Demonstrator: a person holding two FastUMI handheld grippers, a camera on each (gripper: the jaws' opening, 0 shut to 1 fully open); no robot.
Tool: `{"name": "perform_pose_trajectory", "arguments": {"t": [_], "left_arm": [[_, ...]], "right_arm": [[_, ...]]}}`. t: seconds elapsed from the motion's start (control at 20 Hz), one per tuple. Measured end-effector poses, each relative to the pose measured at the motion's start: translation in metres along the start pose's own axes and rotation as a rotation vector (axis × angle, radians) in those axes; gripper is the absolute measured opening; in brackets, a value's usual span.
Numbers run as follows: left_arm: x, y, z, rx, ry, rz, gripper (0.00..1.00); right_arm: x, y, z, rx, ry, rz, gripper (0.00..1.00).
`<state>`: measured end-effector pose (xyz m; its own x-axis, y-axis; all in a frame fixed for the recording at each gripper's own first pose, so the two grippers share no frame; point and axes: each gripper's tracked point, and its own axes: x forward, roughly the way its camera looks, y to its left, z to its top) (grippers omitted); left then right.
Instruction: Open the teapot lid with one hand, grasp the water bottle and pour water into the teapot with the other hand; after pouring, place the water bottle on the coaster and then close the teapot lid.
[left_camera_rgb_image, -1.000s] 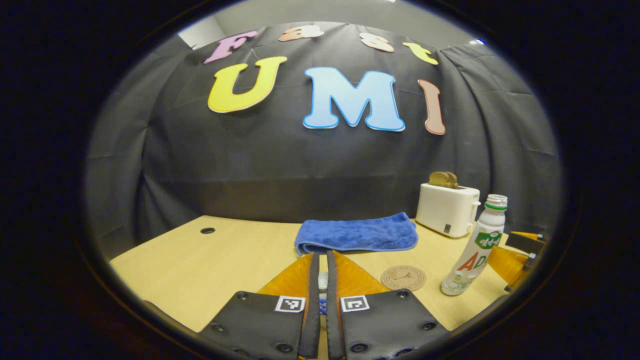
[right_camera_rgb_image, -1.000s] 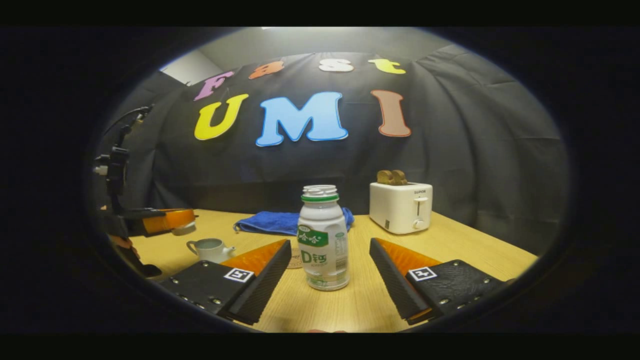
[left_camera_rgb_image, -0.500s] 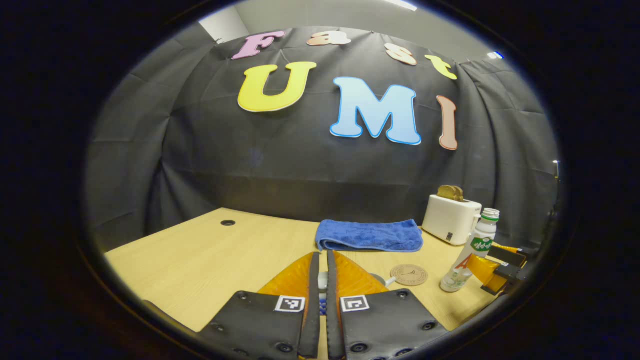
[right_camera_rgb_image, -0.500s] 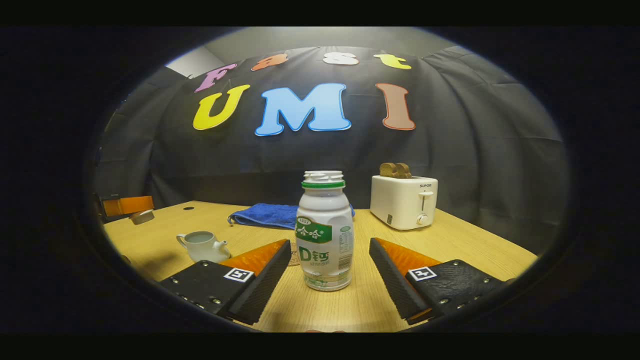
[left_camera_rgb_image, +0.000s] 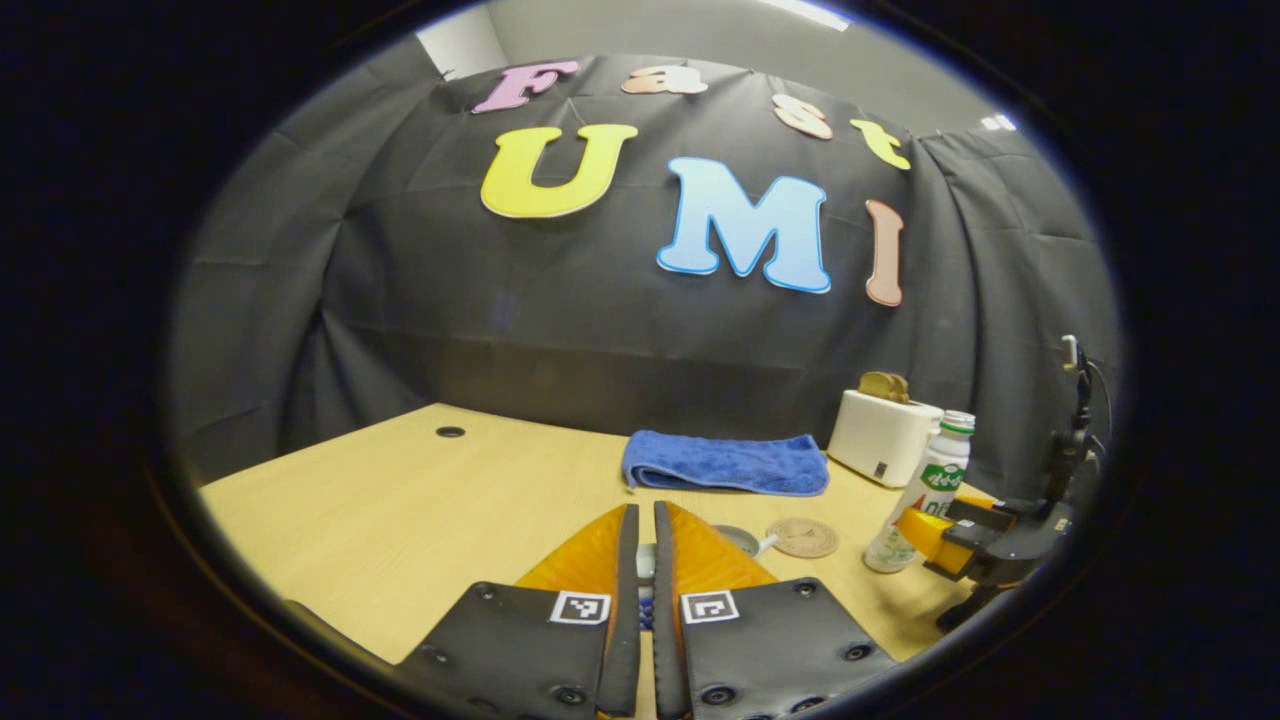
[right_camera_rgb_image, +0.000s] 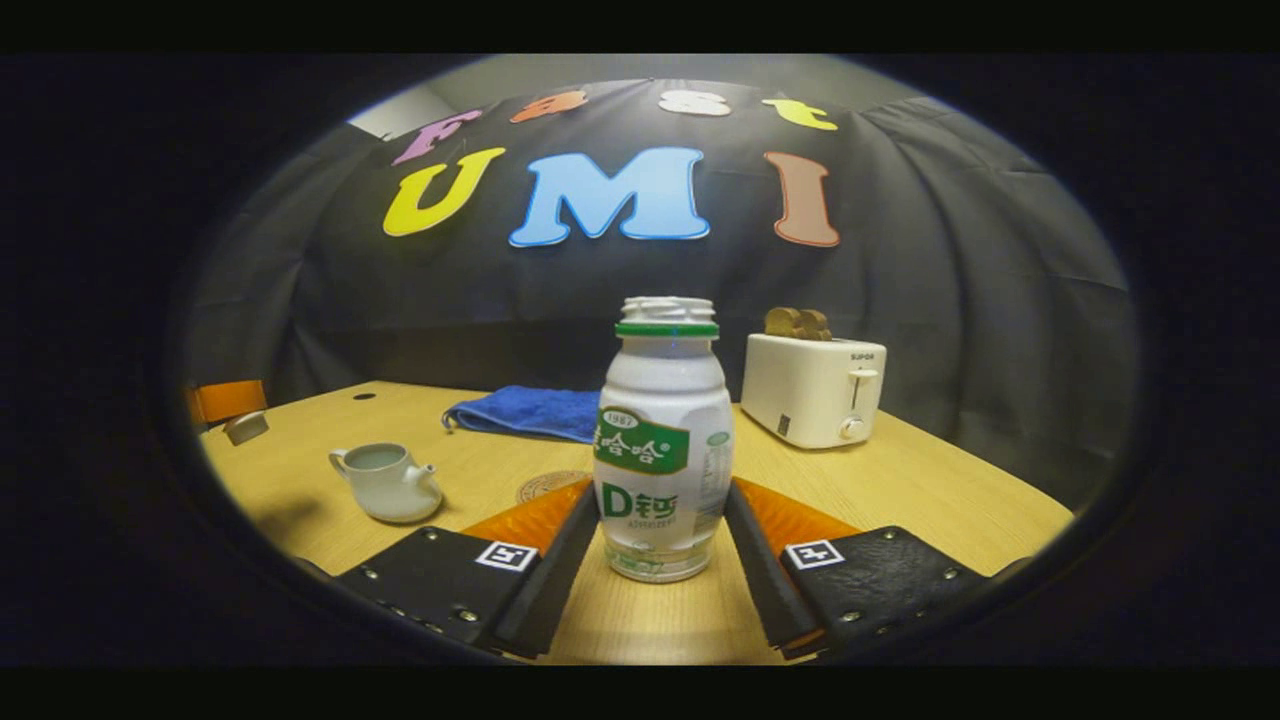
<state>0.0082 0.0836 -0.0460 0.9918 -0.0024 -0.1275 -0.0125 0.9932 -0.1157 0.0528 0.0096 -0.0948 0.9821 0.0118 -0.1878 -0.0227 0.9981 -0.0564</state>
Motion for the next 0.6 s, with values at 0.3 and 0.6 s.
{"name": "perform_pose_trajectory", "arguments": {"t": [0.3, 0.6], "left_arm": [[-0.004, 0.014, 0.000, -0.010, 0.002, 0.005, 0.15], [-0.014, 0.043, 0.004, -0.034, 0.003, 0.041, 0.16]], "right_arm": [[-0.001, 0.005, 0.005, -0.158, 0.023, -0.040, 0.73], [-0.002, 0.018, 0.017, -0.502, 0.036, -0.102, 0.74]]}}
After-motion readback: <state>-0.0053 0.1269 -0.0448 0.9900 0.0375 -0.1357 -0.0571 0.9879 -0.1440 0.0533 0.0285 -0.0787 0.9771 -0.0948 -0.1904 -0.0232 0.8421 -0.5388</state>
